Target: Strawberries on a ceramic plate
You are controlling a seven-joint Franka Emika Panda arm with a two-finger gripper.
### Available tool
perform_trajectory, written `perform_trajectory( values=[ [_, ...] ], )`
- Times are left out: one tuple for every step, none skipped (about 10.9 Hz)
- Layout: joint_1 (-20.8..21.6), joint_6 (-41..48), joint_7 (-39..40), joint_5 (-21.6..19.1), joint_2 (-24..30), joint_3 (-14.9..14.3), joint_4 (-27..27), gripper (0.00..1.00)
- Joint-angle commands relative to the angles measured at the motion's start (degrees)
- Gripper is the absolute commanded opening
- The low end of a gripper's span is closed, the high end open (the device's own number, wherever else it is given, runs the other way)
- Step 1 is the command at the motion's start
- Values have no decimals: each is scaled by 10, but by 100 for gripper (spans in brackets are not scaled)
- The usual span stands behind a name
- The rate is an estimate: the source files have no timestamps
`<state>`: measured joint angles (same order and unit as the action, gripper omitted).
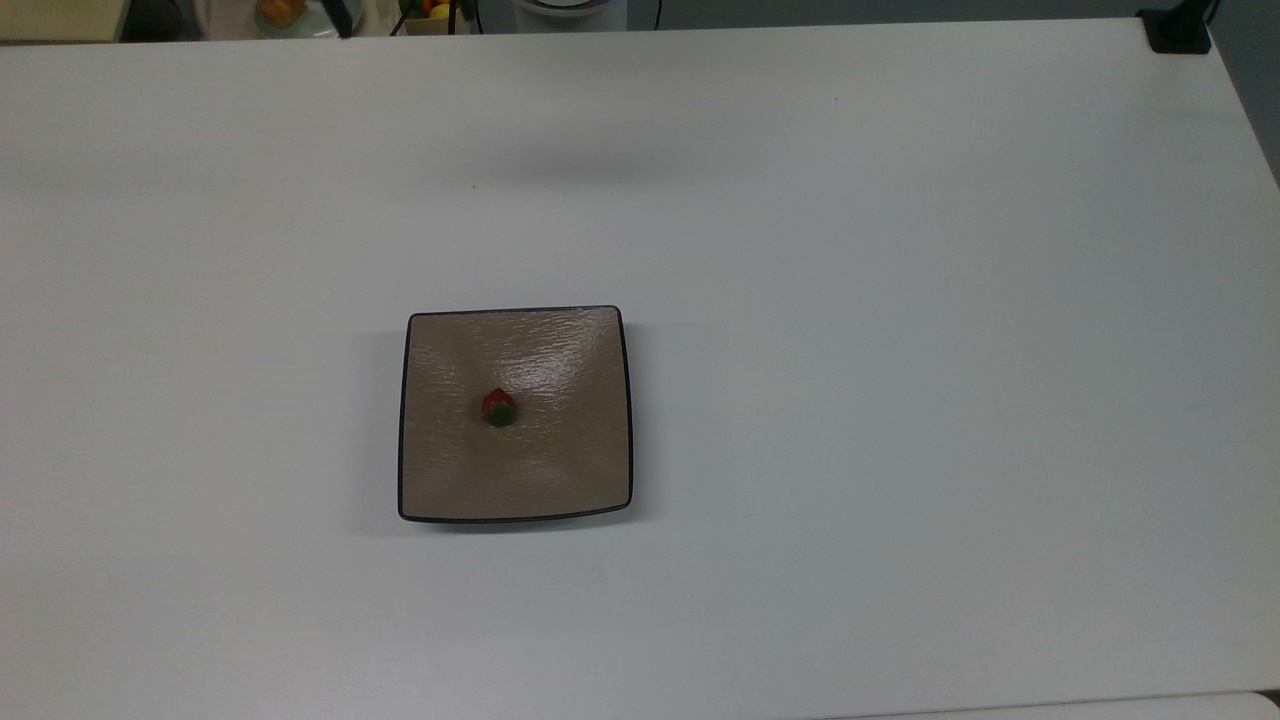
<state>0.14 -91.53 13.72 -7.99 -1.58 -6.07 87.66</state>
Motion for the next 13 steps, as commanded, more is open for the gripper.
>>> perform_trajectory(
  values=[
    [30,3,-68,13,39,4,33,100],
    [34,2,-77,17,42,13,37,100],
    [34,2,-79,25,42,26,37,100],
    [34,1,-90,31,42,37,37,100],
    [34,0,-107,34,42,47,38,100],
    [34,0,-118,42,41,63,39,100],
    [34,-1,-127,55,40,76,40,100],
    [34,-25,-137,71,40,96,54,100],
    [34,-52,-148,77,40,103,68,100],
    [33,-58,-148,76,39,103,68,100],
    [32,-65,-147,75,37,103,69,100],
    [29,-70,-154,70,36,103,73,100],
    [26,-72,-150,69,35,99,72,100]
  ],
)
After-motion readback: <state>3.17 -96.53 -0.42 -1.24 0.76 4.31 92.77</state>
